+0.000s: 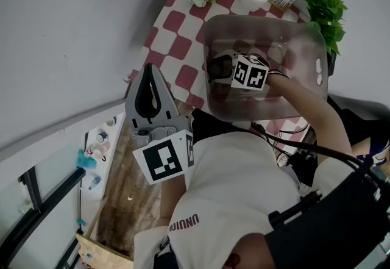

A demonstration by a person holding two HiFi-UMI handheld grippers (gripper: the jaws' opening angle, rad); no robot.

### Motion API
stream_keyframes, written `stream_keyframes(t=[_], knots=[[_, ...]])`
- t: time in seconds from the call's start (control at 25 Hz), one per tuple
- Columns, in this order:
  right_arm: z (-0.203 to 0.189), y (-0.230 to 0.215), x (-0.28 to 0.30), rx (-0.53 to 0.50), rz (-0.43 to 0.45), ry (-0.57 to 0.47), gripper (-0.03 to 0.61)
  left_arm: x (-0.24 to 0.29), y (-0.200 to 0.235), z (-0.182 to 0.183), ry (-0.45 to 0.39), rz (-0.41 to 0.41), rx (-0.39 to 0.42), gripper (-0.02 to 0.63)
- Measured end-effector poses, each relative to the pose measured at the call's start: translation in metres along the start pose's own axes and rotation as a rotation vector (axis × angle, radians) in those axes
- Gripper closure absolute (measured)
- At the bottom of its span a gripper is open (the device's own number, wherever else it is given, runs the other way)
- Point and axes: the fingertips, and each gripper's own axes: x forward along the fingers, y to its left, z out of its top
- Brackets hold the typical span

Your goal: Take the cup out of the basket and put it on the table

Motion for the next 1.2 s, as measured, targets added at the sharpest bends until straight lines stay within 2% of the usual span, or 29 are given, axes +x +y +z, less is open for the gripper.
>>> stream_keyframes(t=[0.48, 1.2], knots=[[0.0021, 0.0013, 0.0033, 0.006, 0.0, -0.021, 0.299, 0.0004, -0.0024, 0.0003, 0.0, -0.008, 0.005, 0.601], [0.0054, 0.0019, -0.001, 0.077, 0.002, -0.041, 0.299, -0.0032, 0.0002, 0.0019, -0.011, -0.001, 0.002, 0.601]])
